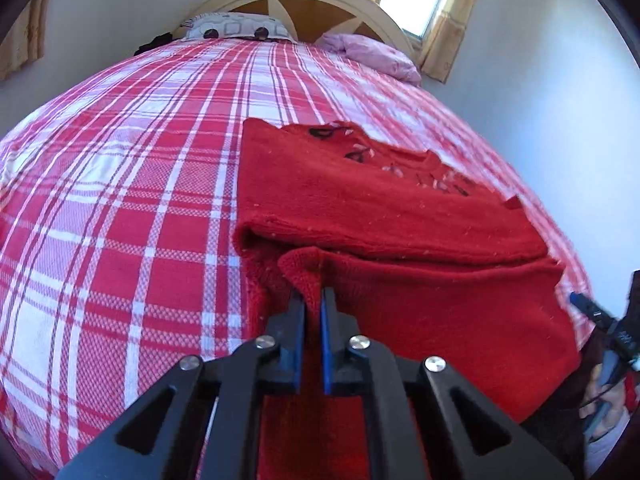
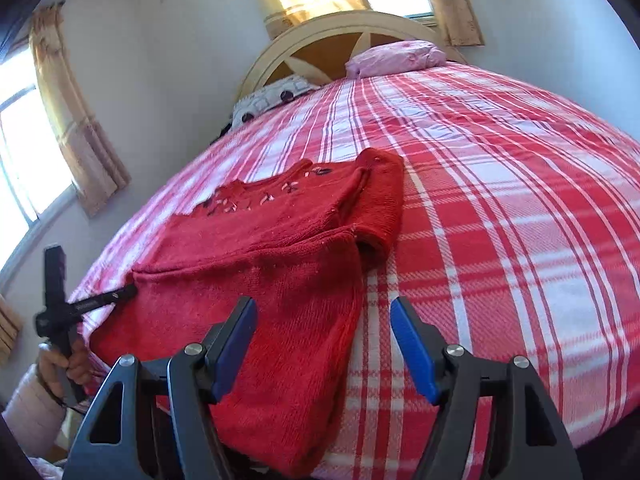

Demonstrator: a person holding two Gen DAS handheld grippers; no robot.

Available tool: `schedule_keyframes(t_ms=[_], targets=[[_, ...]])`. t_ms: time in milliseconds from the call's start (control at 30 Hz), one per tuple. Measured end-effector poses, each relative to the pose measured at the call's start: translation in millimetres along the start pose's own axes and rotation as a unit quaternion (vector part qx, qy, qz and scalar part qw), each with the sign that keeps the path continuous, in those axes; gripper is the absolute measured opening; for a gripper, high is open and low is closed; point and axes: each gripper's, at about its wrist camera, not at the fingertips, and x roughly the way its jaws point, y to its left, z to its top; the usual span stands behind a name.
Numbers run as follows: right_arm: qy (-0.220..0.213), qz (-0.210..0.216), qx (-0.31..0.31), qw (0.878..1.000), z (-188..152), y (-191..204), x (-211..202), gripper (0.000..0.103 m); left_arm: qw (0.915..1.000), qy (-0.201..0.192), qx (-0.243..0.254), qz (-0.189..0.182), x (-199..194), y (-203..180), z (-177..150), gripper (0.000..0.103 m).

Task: Fold small clothes
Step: 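Grasp the hem with the right gripper too and fold it toward the collar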

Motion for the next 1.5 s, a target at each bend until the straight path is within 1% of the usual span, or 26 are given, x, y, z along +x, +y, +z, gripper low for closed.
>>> schedule_keyframes(t_ms=[67,133,167,233,267,300,333,367,400,467,533,567,667,833,1033,1133,1267,1367,1500], targets=[[0.002,-0.005,-0.007,1.0,5.4,0.9,11.0,0.07,0.9999,-0.009,-0.003,-0.004,-6.0,-2.0,1.1,0.007],[0.007,-0.002,-0.015,1.0,10.1,3.0,23.7,0.07,0.9999,-0.013,0.0,0.001,-7.0,-3.7,3.4,0.007],[0.012,-0.003,-0.021,1.0,11.8,4.4,31.2,0.07,0.9999,-0.01,0.0,0.003,-5.0,-4.0,4.4,0.007],[0.031,-0.026,-0.035,0.999,13.6,8.3,48.5,0.07,1.0,0.003,-0.002,0.009,2.3,-3.1,6.0,0.007],[0.028,-0.032,-0.046,0.998,13.3,11.5,52.4,0.069,0.9999,0.008,-0.003,0.008,6.0,-2.7,5.7,0.007],[0.023,-0.04,-0.056,0.997,12.9,14.7,53.0,0.065,0.9999,0.012,-0.004,0.01,8.5,-2.4,5.7,0.007],[0.017,-0.055,-0.074,0.996,11.7,20.6,53.1,0.041,0.9998,0.017,-0.004,0.012,11.3,-1.9,5.1,0.007],[0.018,-0.064,-0.084,0.994,10.6,24.0,53.3,0.027,0.9997,0.019,-0.006,0.013,12.7,-1.4,4.4,0.008],[0.016,-0.07,-0.087,0.994,9.9,26.0,51.9,0.027,0.9998,0.016,-0.007,0.012,12.6,-0.6,3.7,0.008],[0.007,-0.07,-0.087,0.994,7.7,28.8,44.9,0.016,0.9998,0.014,-0.009,0.011,12.1,-0.7,3.2,0.008],[0.004,-0.069,-0.089,0.994,5.6,32.8,38.1,0.013,0.9999,0.008,-0.007,0.011,8.8,-2.6,1.7,0.008],[0.001,-0.061,-0.088,0.994,5.1,34.6,33.8,0.011,0.9999,0.003,-0.005,0.009,5.7,-4.0,0.9,0.007],[-0.015,-0.043,-0.083,0.996,7.1,40.3,18.3,0.009,0.9997,-0.023,0.004,0.002,-11.1,-8.7,0.9,0.006],[-0.051,-0.015,-0.084,0.995,28.2,51.5,-9.1,0.009,0.9982,-0.055,-0.016,-0.017,-36.4,-6.4,15.6,0.006],[-0.073,0.0,-0.109,0.991,60.5,67.3,-15.4,0.009,0.9963,-0.079,-0.017,-0.03,-50.2,-9.9,42.6,0.006],[-0.077,-0.002,-0.13,0.989,78.9,71.7,-9.7,0.009,0.9959,-0.087,-0.011,-0.023,-46.9,-11.7,63.2,0.006],[-0.083,-0.011,-0.146,0.986,116.3,71.4,4.5,0.009,0.9948,-0.098,-0.022,-0.018,-38.3,-4.3,97.0,0.006],[-0.082,-0.022,-0.155,0.984,145.8,67.7,24.1,0.009,0.9945,-0.096,-0.038,-0.013,-17.9,5.8,128.1,0.006],[-0.075,-0.048,-0.17,0.981,175.3,63.7,63.6,0.009,0.9944,-0.094,-0.05,-0.001,14.2,11.4,148.5,0.006]])
